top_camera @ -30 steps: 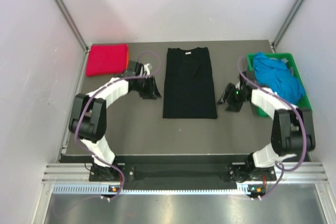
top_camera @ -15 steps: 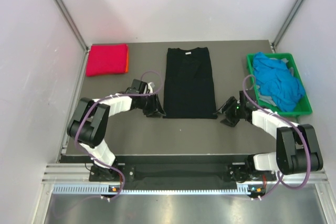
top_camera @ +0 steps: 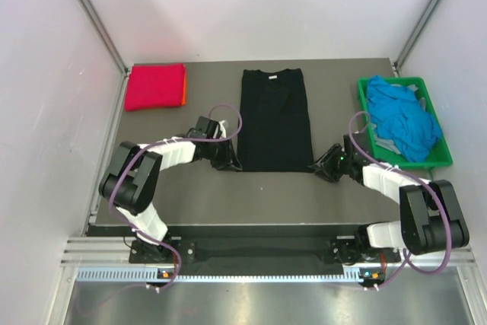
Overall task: Fold and stack the t-shirts
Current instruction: Fold the tshirt
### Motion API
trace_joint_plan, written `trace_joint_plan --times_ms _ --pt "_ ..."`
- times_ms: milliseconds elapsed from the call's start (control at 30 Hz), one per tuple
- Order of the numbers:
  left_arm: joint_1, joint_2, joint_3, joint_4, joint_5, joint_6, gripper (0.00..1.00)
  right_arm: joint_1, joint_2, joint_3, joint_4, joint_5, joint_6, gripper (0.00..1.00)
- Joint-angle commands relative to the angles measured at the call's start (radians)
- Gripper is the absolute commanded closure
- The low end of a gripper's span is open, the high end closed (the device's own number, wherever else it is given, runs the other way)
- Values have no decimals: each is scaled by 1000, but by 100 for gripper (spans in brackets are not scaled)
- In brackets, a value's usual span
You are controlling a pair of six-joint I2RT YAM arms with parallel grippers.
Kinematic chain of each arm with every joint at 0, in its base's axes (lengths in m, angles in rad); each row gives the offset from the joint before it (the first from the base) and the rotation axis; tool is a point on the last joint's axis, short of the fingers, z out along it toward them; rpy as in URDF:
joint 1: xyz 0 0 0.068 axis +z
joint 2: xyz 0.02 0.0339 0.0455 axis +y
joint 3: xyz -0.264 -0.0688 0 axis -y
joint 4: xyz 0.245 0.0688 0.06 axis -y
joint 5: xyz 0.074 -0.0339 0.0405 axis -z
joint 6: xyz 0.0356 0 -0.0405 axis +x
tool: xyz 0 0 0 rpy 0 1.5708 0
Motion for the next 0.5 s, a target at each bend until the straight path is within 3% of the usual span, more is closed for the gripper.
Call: trace_joint_plan --times_ms 0,33,167,267,467 --pt "-7 3 7 22 -21 3 73 20 4 -36 8 66 0 64" --pt "-10 3 5 24 -23 3 75 20 7 -51 36 65 0 67" --pt "-21 2 7 22 -12 9 100 20 35 -57 84 45 -29 98" --pt "-42 -5 14 -2 -13 25 100 22 3 -54 73 40 -75 100" --pt "-107 -77 -13 -48 -93 8 100 22 -122 -22 -108 94 -170 100"
